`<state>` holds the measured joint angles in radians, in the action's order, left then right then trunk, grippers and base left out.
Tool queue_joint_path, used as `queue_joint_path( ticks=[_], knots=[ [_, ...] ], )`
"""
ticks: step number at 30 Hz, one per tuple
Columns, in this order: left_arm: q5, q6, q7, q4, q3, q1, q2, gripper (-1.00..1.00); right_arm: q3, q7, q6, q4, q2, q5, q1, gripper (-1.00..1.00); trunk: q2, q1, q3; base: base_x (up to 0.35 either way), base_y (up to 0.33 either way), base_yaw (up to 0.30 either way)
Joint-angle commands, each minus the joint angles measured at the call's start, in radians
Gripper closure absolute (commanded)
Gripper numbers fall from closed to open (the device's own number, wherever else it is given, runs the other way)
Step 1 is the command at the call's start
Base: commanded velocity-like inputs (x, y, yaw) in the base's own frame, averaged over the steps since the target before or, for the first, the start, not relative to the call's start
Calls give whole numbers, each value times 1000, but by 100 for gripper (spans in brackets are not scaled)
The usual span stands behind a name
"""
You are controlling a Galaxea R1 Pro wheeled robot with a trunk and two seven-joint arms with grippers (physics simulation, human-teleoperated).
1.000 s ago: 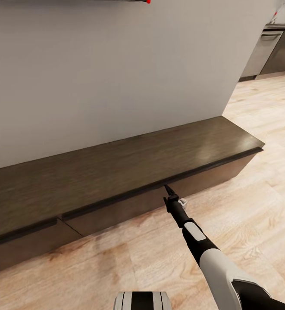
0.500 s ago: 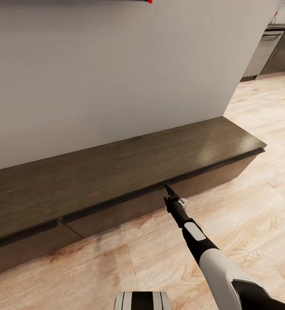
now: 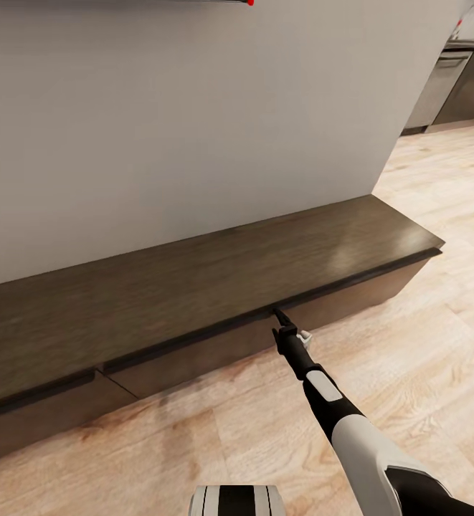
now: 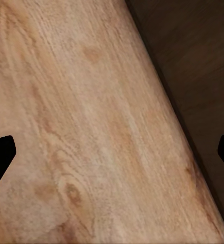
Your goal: Place each of the two pumpkins and all three candles from the living room inside a cabinet in the living room (use any cabinet), then make sure every cabinet is closed, and position the cauldron so it is next to a table in the living room.
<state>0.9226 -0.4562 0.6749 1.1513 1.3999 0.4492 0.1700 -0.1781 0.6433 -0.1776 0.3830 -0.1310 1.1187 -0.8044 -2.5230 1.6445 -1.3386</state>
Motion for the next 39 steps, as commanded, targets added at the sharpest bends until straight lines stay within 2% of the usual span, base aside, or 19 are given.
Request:
queue_joint_path(
  ticks=[1,2,3,16,23,39],
  knots=[
    [8,-9,0,1,1,0,0,-100,-8,1,-8,-3,-1,6,-5,-100,0,0,0,32,0,0],
    [8,-9,0,1,1,-1,0,-100,-8,1,-8,-3,-1,6,-5,-100,0,0,0,20,0,0],
    [8,-9,0,1,1,-1,0,-100,-8,1,-8,-3,-1,6,-5,100,0,0,0,16,0,0],
    [7,-9,0,1,1,-1,-1,-100,-6,1,-7,-3,-1,4,-6,100,0,0,0,2,0,0],
    [7,-9,-1,1,1,-1,-1,-100,39,1,-6,-3,-1,4,-6,100,0,0,0,-4,0,0],
    [7,-9,-1,1,1,-1,-3,-100,49,-1,-5,-3,-1,4,-6,100,0,0,0,-40,0,0]
  ],
)
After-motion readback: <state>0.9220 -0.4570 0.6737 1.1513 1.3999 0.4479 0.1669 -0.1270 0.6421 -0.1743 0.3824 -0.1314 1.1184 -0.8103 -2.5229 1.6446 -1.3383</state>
